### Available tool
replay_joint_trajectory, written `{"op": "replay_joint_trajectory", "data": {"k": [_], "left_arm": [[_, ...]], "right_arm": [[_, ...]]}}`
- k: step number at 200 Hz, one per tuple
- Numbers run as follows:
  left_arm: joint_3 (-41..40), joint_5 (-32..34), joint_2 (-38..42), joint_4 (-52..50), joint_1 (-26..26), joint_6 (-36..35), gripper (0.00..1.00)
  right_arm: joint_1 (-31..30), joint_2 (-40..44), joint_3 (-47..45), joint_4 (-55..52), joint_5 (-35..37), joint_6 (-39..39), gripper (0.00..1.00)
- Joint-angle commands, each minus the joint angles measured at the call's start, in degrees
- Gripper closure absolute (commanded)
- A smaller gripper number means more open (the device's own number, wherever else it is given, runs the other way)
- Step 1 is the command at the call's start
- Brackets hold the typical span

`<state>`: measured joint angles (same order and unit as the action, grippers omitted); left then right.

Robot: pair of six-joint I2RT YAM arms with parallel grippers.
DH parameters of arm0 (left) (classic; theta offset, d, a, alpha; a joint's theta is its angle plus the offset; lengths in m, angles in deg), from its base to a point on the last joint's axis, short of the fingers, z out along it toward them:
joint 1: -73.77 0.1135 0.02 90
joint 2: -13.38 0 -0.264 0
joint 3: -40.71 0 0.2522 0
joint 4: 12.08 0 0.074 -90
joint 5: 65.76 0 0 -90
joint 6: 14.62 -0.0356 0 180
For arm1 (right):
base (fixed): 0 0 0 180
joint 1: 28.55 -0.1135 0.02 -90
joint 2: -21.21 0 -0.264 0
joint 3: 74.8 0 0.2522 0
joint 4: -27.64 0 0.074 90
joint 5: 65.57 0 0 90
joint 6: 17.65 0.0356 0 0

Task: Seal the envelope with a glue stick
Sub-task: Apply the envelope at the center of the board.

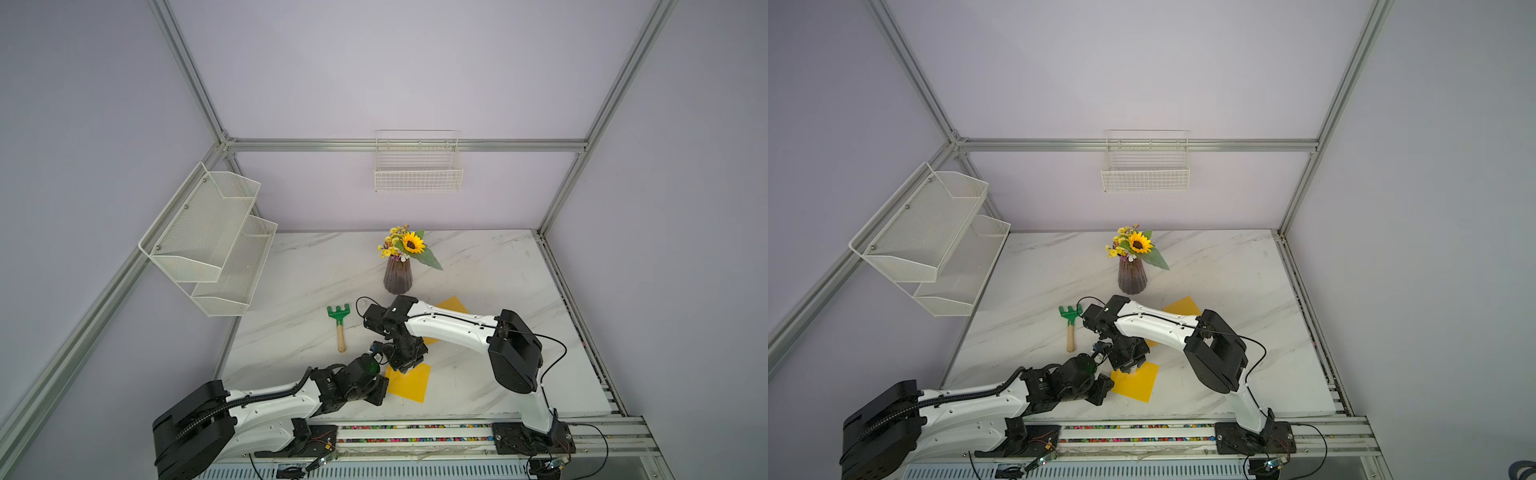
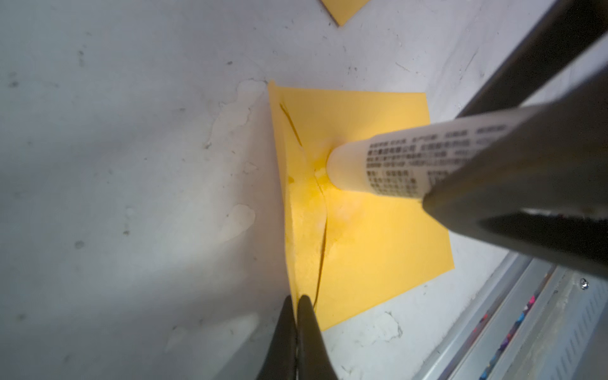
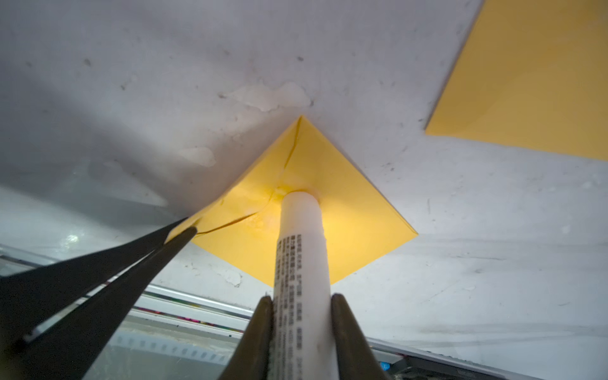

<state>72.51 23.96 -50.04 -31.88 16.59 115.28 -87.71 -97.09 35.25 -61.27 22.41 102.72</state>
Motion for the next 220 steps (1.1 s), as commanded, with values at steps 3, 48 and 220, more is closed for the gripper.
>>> {"op": "replay_joint_trajectory", "data": {"k": [3, 48, 220], "left_arm": [[0.4, 0.7, -0.4, 0.6, -0.1, 0.4, 0.98], [-0.2, 1.0, -0.2, 1.3, -0.1, 0.5, 0.98], [-0.3, 1.0, 0.4, 1.1, -0.2, 0.4, 0.99]], "right_arm": [[-0.4, -2.7, -1.2, 1.7, 0.5, -0.1, 1.0], [-2.1, -2.3, -1.5, 9.3, -15.4, -1.5, 1.0], [-0.7, -5.4, 0.7, 0.8, 4.8, 2.3, 1.0]]}}
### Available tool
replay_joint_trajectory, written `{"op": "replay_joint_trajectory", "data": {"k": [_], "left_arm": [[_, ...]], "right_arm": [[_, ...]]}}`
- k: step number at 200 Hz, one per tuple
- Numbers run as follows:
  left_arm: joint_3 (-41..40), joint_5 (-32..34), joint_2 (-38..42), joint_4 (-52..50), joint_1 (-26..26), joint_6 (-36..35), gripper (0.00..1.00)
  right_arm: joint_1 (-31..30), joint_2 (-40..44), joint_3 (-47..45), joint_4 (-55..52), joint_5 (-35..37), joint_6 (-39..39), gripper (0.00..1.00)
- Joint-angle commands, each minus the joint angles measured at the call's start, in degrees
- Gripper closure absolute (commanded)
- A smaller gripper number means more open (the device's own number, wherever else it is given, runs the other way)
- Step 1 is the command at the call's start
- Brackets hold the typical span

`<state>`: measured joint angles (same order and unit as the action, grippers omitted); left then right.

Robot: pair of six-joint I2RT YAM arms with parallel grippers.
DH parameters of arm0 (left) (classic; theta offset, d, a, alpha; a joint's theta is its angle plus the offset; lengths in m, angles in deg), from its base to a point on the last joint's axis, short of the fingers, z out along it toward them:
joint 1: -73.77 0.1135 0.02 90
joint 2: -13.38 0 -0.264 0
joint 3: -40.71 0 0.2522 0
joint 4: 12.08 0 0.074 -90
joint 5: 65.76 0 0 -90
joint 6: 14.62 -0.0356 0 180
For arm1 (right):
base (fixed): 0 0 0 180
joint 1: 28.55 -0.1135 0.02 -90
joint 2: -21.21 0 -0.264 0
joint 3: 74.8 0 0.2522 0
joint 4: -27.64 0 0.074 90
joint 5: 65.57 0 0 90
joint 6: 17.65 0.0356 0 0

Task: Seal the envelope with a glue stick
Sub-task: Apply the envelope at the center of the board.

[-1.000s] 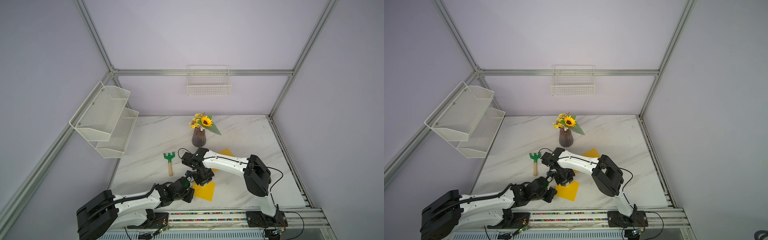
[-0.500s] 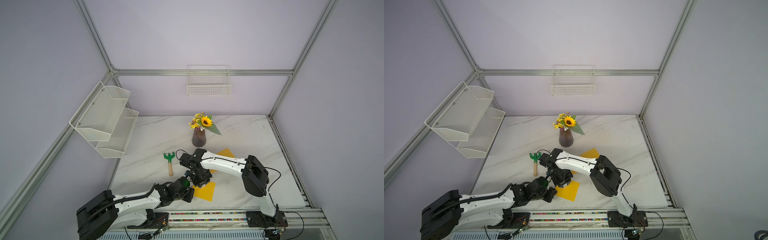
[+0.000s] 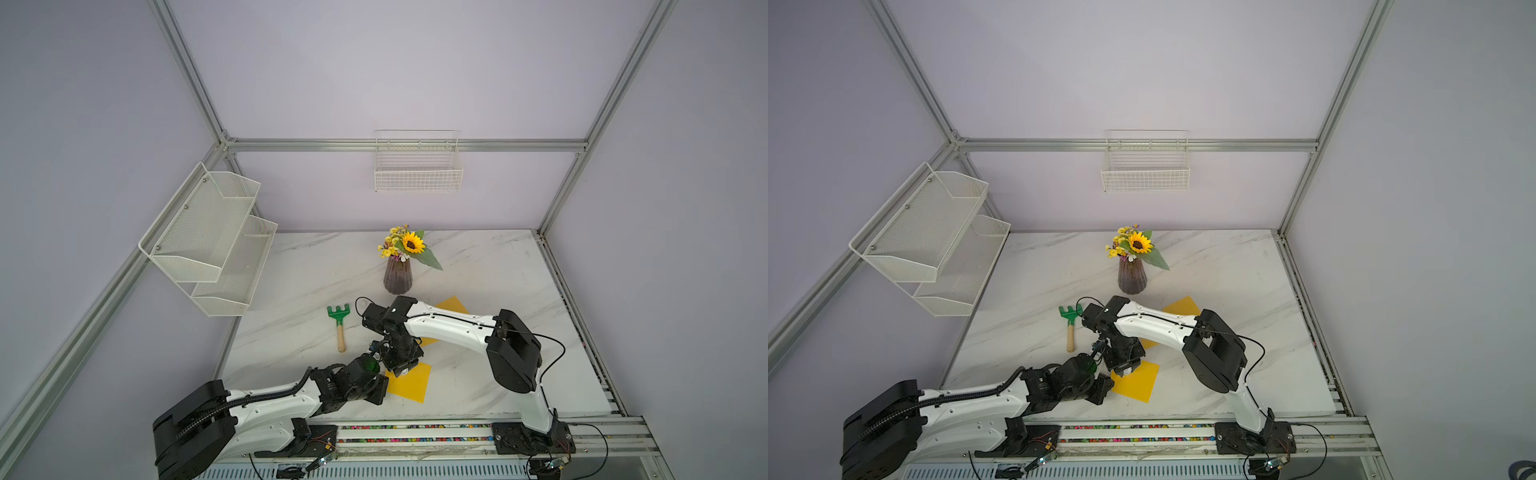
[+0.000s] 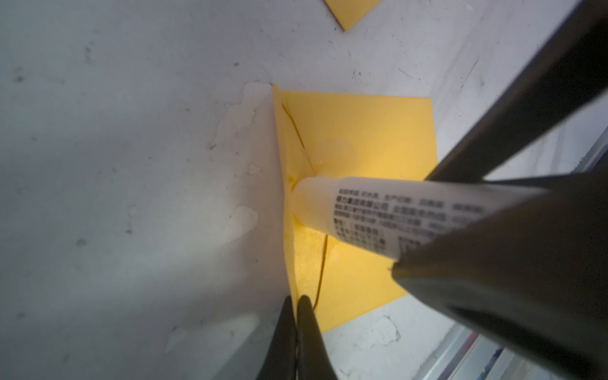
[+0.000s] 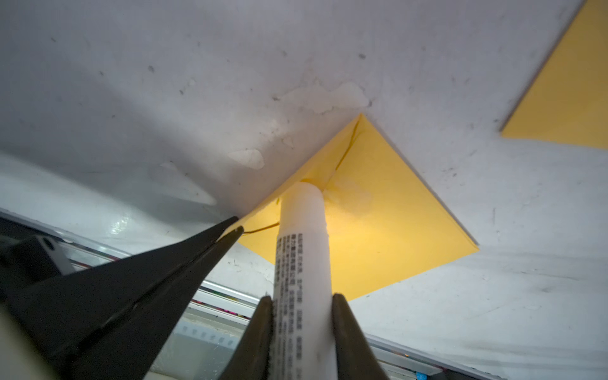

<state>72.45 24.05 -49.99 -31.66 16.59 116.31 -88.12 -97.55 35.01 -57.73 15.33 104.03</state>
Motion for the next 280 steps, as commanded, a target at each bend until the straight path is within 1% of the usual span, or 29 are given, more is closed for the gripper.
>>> {"op": "replay_joint_trajectory", "data": {"k": [1, 16, 22, 31, 39, 49, 64, 71, 76, 84, 94, 104, 105, 114, 123, 132, 142, 149, 155, 176, 185, 193, 203, 211, 235, 248, 256, 264, 280], "left_arm": [[-0.3, 0.9, 0.3, 0.9, -0.2, -0.6, 0.99], [-0.3, 0.9, 0.4, 0.9, -0.1, -0.6, 0.99], [-0.4, 1.0, 0.5, 0.9, -0.1, -0.7, 0.99], [-0.4, 1.0, 0.7, 0.8, -0.2, -0.6, 0.99], [-0.4, 1.0, 0.8, 0.7, -0.2, -0.6, 0.99], [-0.5, 1.1, 1.0, 0.6, -0.1, -0.5, 0.99], [-0.5, 1.0, 1.1, 0.6, -0.2, -0.5, 0.99], [-0.4, 1.1, 1.1, 0.5, -0.2, -0.5, 0.99], [-0.5, 1.1, 1.1, 0.5, -0.2, -0.5, 0.99], [-0.4, 1.2, 1.1, 0.5, -0.1, -0.6, 0.99], [-0.5, 1.2, 1.0, 0.4, -0.1, -0.6, 0.99], [-0.5, 1.1, 1.1, 0.4, -0.1, -0.6, 0.99], [-0.5, 1.1, 1.1, 0.4, -0.1, -0.6, 0.99], [-0.5, 1.0, 1.1, 0.4, -0.2, -0.5, 0.99], [-0.5, 1.0, 1.2, 0.4, -0.2, -0.5, 0.99], [-0.5, 1.1, 1.4, 0.3, -0.1, -0.6, 0.99], [-0.5, 1.2, 1.5, 0.2, -0.2, -0.6, 0.99], [-0.5, 1.2, 1.5, 0.2, -0.2, -0.5, 0.99], [-0.5, 1.3, 1.6, 0.1, -0.2, -0.5, 0.99], [-0.3, 1.3, 1.5, 0.0, -0.2, -0.6, 0.99], [-0.3, 1.2, 1.4, 0.1, -0.2, -0.6, 1.0], [-0.3, 1.3, 1.4, 0.0, -0.2, -0.6, 1.0], [-0.2, 1.2, 1.3, 0.0, -0.2, -0.6, 1.0], [-0.2, 1.2, 1.3, 0.0, -0.2, -0.8, 1.0], [-0.2, 1.3, 1.5, -0.2, -0.2, -0.8, 1.0], [-0.2, 1.4, 1.5, -0.2, -0.2, -0.8, 1.0], [-0.2, 1.3, 1.5, -0.2, -0.2, -0.8, 1.0], [-0.1, 1.4, 1.6, -0.4, -0.2, -0.8, 1.0], [-0.2, 1.3, 1.7, -0.5, -0.2, -0.8, 1.0]], "right_arm": [[-0.3, -5.0, 1.0, -3.4, 12.4, 1.1, 1.0], [-0.3, -7.2, 2.3, -7.9, 19.2, 1.8, 1.0], [-0.3, -7.5, 2.4, -8.4, 19.6, 1.8, 1.0], [-0.3, -7.5, 2.2, -7.7, 18.0, 1.5, 1.0], [-0.3, -6.9, 1.7, -5.5, 14.0, 0.8, 1.0], [-0.3, -5.4, 0.6, -0.5, 5.5, -1.1, 1.0], [-0.3, -2.9, -1.3, 6.9, -6.2, -1.2, 1.0], [-0.3, -2.1, -2.0, 9.3, -9.7, -1.0, 1.0], [-0.3, -1.8, -2.4, 10.2, -10.7, -1.0, 1.0], [-0.1, -1.6, -2.7, 10.2, -9.9, -0.7, 1.0], [0.3, -1.6, -3.3, 8.8, -5.6, 0.5, 1.0], [0.5, -2.6, -2.7, 4.3, 3.3, 0.7, 1.0], [0.5, -3.0, -2.3, 3.2, 5.4, 0.7, 1.0], [0.5, -4.8, -0.8, -2.0, 12.1, 0.8, 1.0], [0.5, -6.3, 0.4, -6.2, 17.3, 1.0, 1.0], [0.5, -7.2, 0.9, -8.0, 19.9, 1.2, 1.0], [0.4, -7.2, 0.9, -8.0, 19.2, 0.9, 1.0], [0.3, -6.9, 0.7, -6.9, 17.0, 0.5, 1.0], [0.3, -6.3, 0.2, -5.1, 13.5, -0.2, 1.0], [0.1, -2.8, -2.5, 4.1, -4.0, -1.9, 1.0], [-0.2, -2.0, -3.2, 6.1, -8.8, -2.1, 1.0], [-0.4, -1.6, -3.6, 6.4, -10.6, -2.5, 1.0], [-0.4, -1.3, -4.6, 6.2, -10.5, -2.7, 1.0], [-0.4, -1.1, -4.9, 5.2, -8.2, -1.8, 1.0], [-0.4, -4.8, -0.4, -7.5, 12.3, -1.3, 1.0], [-0.4, -6.3, 0.3, -11.7, 18.4, 0.0, 1.0], [-0.4, -6.3, -0.3, -11.9, 19.0, 0.3, 1.0], [-0.4, -5.9, -1.1, -10.7, 17.4, -0.2, 1.0], [-0.6, -3.8, -3.2, -4.9, 7.5, -1.9, 1.0]]}}
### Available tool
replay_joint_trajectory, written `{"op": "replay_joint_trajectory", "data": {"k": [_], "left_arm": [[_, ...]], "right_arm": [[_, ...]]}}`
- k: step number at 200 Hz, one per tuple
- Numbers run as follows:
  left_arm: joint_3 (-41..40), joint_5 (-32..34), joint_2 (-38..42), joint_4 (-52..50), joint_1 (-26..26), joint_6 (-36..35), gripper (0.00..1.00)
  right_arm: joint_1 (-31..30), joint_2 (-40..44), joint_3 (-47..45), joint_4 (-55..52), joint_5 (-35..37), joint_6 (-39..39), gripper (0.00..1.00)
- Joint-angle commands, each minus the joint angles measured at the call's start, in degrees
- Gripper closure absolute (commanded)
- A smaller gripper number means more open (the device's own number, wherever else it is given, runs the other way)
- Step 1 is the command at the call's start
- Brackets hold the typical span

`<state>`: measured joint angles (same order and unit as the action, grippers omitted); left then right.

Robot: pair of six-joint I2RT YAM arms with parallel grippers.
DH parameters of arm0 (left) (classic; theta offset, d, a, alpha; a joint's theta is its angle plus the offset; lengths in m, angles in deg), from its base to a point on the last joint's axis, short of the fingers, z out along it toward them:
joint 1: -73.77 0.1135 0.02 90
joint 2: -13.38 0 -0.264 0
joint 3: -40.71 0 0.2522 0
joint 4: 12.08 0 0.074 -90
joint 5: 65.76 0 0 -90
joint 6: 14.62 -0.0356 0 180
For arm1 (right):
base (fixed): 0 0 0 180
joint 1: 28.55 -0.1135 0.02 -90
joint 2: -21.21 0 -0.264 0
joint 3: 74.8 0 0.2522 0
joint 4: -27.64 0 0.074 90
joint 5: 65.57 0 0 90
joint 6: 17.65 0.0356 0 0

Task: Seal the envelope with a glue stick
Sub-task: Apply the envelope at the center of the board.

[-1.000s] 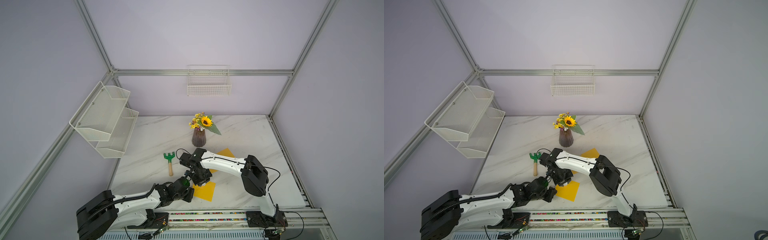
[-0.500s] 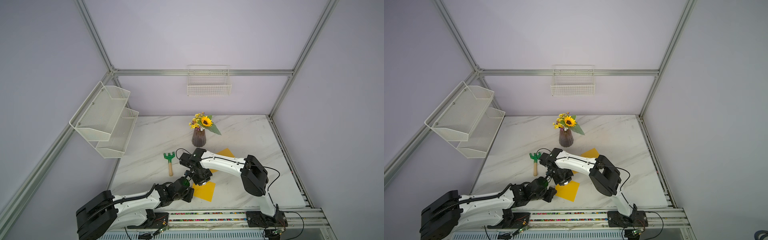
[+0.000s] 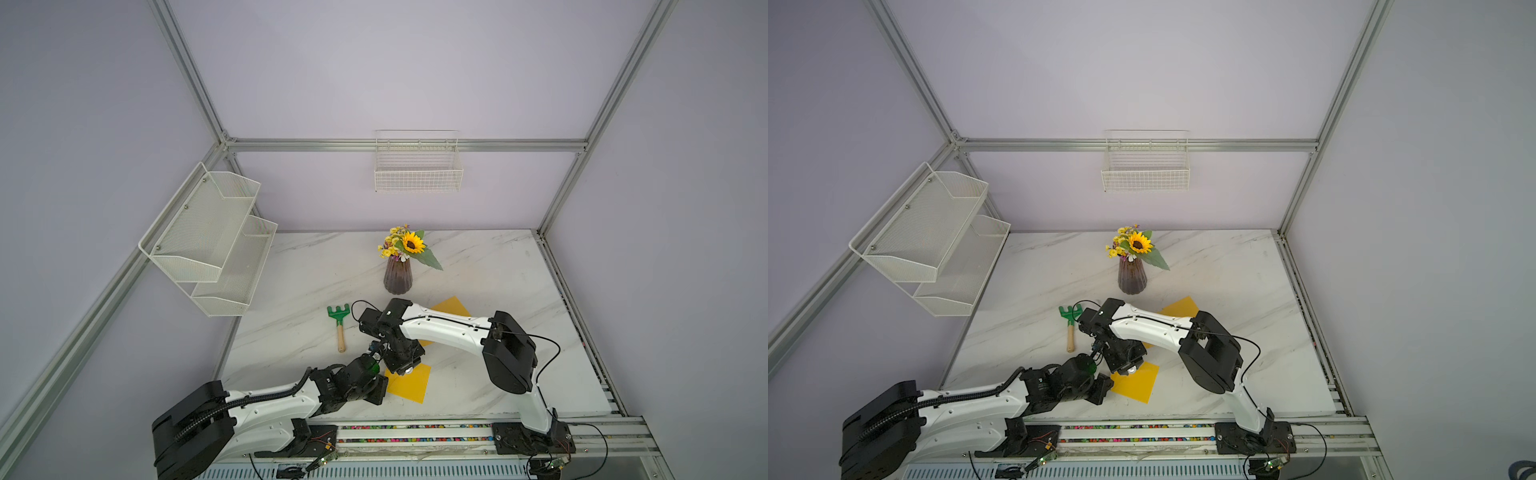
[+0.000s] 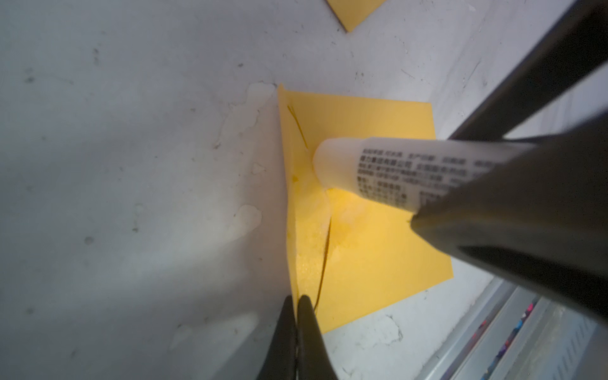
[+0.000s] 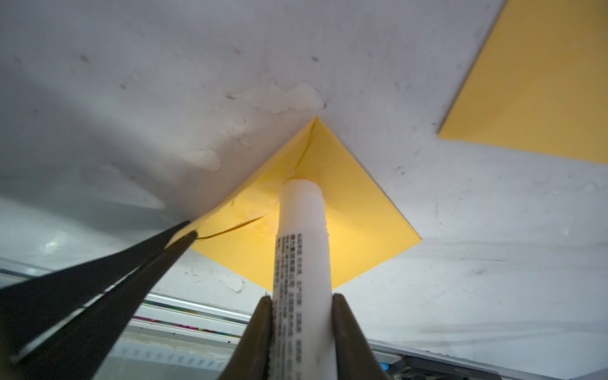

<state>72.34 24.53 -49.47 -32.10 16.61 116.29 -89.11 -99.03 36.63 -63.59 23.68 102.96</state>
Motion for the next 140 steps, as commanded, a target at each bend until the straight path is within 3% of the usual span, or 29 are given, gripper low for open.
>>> {"op": "replay_joint_trajectory", "data": {"k": [1, 28, 50, 71, 96, 111, 123, 140], "left_arm": [[0.0, 0.9, 1.2, -0.1, -0.2, -0.7, 1.0], [-0.1, 1.1, 1.6, -0.4, -0.2, -0.7, 1.0], [-0.1, 1.2, 1.8, -0.6, -0.2, -0.7, 1.0], [-0.1, 1.2, 1.7, -0.6, -0.2, -0.6, 1.0], [0.0, 1.3, 1.5, -0.5, -0.2, -0.6, 1.0], [0.0, 1.2, 1.4, -0.4, -0.2, -0.6, 1.0], [0.1, 1.1, 1.3, -0.4, -0.2, -0.7, 1.0], [0.1, 1.1, 1.3, -0.5, -0.2, -0.7, 1.0]], "right_arm": [[0.4, -2.2, -4.9, 1.4, -1.6, -0.9, 1.0], [-0.4, 1.2, -7.4, 12.0, -18.6, -0.9, 1.0], [-0.4, 2.1, -9.3, 14.7, -22.3, -0.8, 1.0], [-0.1, 2.3, -9.7, 13.3, -18.4, 0.7, 1.0], [-0.1, -0.9, -5.6, 1.2, 1.8, 1.0, 1.0], [-0.1, -2.5, -4.5, -2.3, 8.9, 2.2, 1.0], [-0.3, -3.4, -4.2, -2.9, 9.3, 2.1, 1.0], [-0.6, -2.8, -4.8, 1.2, 0.9, 0.8, 1.0]]}}
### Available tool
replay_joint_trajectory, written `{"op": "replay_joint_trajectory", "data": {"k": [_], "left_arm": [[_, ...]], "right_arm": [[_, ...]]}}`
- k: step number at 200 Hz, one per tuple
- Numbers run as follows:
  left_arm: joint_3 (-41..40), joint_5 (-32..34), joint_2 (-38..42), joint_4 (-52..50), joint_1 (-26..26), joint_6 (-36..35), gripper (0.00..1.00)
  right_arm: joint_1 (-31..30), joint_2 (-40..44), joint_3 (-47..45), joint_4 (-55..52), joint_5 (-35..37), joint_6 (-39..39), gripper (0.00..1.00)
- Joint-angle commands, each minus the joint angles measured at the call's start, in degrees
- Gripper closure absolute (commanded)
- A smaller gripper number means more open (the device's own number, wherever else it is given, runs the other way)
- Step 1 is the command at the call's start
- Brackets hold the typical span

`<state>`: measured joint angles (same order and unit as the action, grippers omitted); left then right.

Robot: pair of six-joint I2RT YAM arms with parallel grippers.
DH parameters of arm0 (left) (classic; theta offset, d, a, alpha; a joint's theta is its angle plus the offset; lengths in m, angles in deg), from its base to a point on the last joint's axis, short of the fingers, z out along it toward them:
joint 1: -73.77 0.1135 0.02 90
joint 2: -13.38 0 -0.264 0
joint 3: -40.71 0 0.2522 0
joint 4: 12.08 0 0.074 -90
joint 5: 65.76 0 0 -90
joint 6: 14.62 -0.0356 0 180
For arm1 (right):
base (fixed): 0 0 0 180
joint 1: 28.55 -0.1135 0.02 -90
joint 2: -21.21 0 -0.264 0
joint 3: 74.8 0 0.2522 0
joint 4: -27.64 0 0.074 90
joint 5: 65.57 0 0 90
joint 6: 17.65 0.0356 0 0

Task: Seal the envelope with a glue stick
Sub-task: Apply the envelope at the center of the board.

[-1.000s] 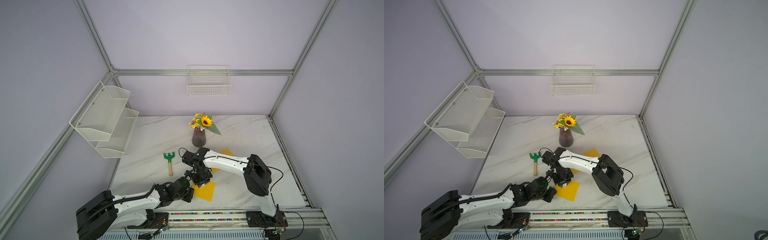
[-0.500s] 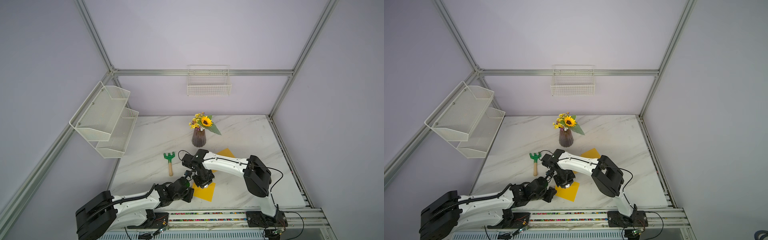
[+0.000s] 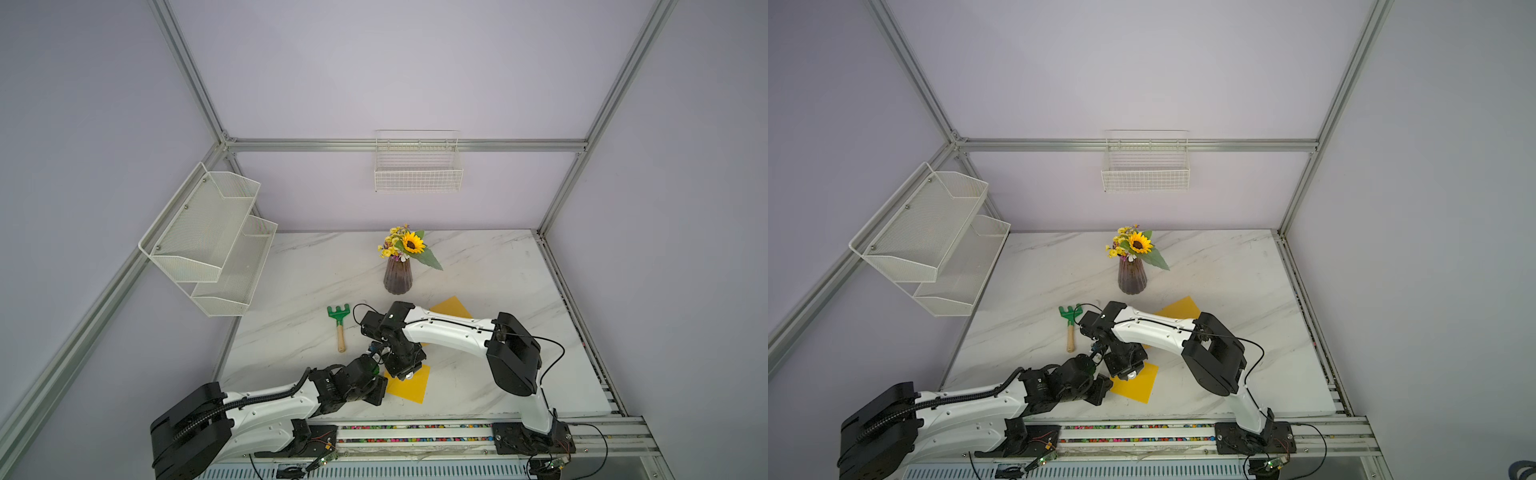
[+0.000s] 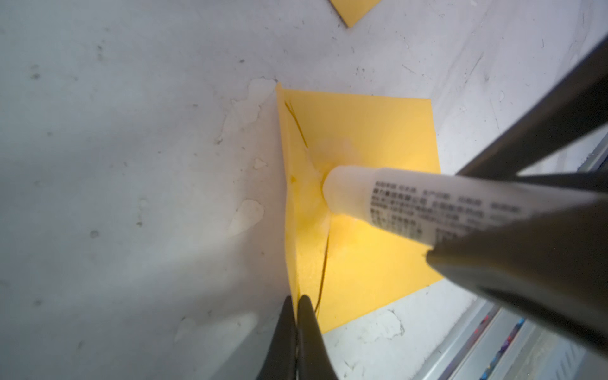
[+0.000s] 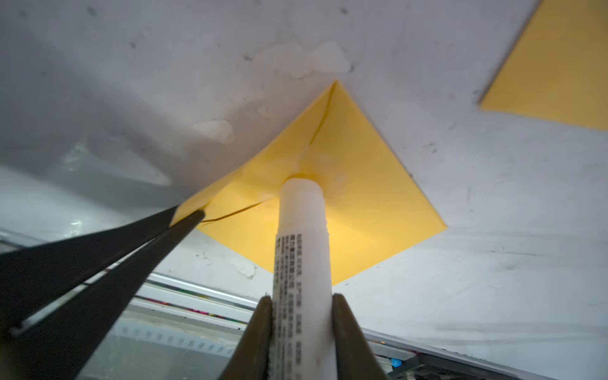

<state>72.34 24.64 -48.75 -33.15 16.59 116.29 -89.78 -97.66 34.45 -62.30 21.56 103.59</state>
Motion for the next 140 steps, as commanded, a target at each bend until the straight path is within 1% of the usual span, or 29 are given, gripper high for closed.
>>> {"op": "replay_joint_trajectory", "data": {"k": [1, 16, 28, 37, 44, 50, 54, 70, 84, 95, 106, 113, 119, 140], "left_arm": [[0.1, 1.0, 0.6, 0.6, -0.1, -0.7, 1.0], [0.1, 1.1, 0.5, 0.7, -0.2, -0.7, 1.0], [0.0, 1.2, 0.4, 0.7, -0.2, -0.7, 1.0], [0.0, 1.2, 0.3, 1.0, -0.1, -0.7, 1.0], [0.0, 1.2, 0.2, 1.1, -0.2, -0.6, 1.0], [0.0, 1.2, 0.1, 1.2, -0.2, -0.7, 1.0], [0.0, 1.2, 0.1, 1.3, -0.2, -0.7, 1.0], [0.0, 1.1, 0.0, 1.5, -0.2, -0.7, 1.0], [0.0, 1.0, -0.2, 1.6, -0.2, -0.8, 1.0], [0.2, 0.9, -0.4, 1.7, -0.2, -0.8, 1.0], [0.2, 0.7, -0.6, 1.6, -0.2, -0.9, 1.0], [0.2, 0.7, -0.6, 1.7, -0.2, -0.8, 1.0], [0.2, 0.7, -0.6, 1.6, -0.2, -0.8, 1.0], [0.2, 0.8, -0.5, 1.7, -0.2, -0.8, 1.0]], "right_arm": [[0.1, -4.0, -2.7, 0.3, 2.3, 0.0, 1.0], [-0.2, -1.4, -4.5, 8.1, -9.6, -0.2, 1.0], [-0.3, 0.2, -5.7, 13.0, -16.8, 0.3, 1.0], [-0.3, 0.8, -6.4, 15.4, -19.8, 0.9, 1.0], [-0.3, 1.0, -6.6, 16.2, -19.9, 1.1, 1.0], [-0.3, 0.9, -6.4, 15.5, -17.8, 1.1, 1.0], [-0.3, 0.7, -5.9, 14.2, -15.1, 1.2, 1.0], [-0.3, -1.8, -2.8, 4.8, -0.3, 1.2, 1.0], [-0.3, -3.3, -1.9, -0.7, 8.7, 2.0, 1.0], [-0.3, -4.3, -1.3, -3.4, 13.0, 2.9, 1.0], [-0.4, -5.3, -1.0, -4.3, 13.5, 2.9, 1.0], [-0.6, -5.4, -0.8, -3.7, 12.0, 2.7, 1.0], [-0.7, -5.2, -1.1, -2.1, 8.9, 2.1, 1.0], [-0.9, -1.1, -4.8, 10.5, -10.7, 0.9, 1.0]]}}
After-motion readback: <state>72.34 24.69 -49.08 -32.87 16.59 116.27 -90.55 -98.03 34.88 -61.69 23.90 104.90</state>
